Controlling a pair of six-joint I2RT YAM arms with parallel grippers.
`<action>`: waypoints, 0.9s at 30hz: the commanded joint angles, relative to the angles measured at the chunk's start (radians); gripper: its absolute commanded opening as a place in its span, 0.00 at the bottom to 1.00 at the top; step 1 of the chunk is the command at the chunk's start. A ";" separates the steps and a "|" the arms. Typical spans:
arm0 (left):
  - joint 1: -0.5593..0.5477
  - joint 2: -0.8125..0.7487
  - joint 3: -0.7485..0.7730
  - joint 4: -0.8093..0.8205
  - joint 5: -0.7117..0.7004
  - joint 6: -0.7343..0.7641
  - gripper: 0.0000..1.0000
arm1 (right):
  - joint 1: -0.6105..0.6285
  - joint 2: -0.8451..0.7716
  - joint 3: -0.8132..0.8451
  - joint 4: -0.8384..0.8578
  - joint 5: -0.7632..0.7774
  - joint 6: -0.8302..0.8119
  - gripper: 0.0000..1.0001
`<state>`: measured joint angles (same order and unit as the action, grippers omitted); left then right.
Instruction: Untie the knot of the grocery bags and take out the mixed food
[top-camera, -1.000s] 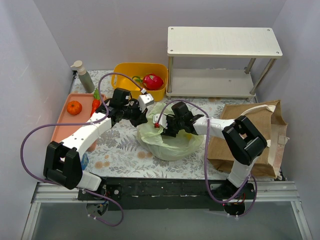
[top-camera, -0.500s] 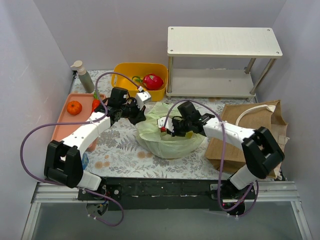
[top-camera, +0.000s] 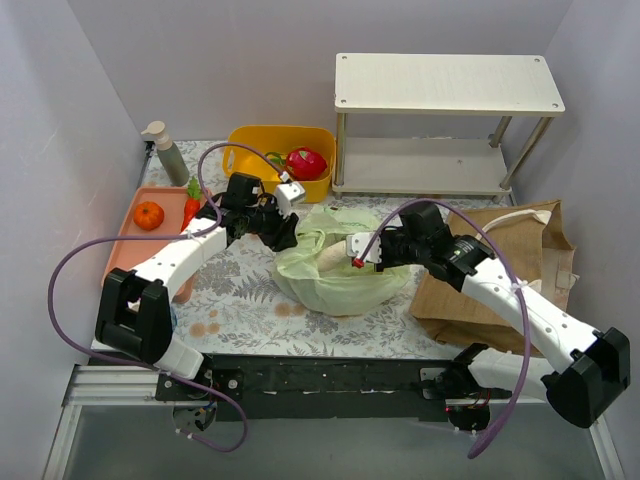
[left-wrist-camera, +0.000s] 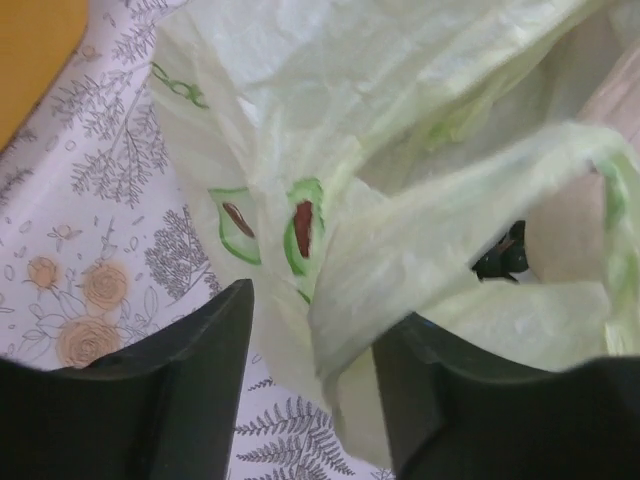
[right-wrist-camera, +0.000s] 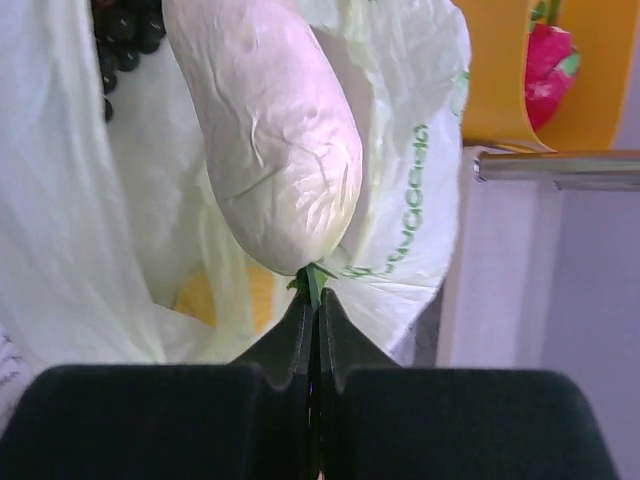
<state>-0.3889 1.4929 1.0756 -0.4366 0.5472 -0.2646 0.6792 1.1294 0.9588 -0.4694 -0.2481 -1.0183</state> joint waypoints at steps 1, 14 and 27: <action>0.004 -0.046 0.160 -0.056 -0.019 -0.060 0.62 | -0.013 -0.074 -0.002 0.040 0.115 -0.173 0.01; 0.004 -0.050 0.477 -0.283 0.293 -0.015 0.98 | -0.030 -0.001 0.084 0.360 0.026 -0.427 0.01; -0.039 0.073 0.481 -0.240 0.304 0.004 0.98 | -0.023 0.127 0.170 0.563 -0.071 -0.523 0.01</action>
<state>-0.4168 1.5978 1.5486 -0.6994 0.8276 -0.2764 0.6540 1.2530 1.0924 -0.0299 -0.2737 -1.4780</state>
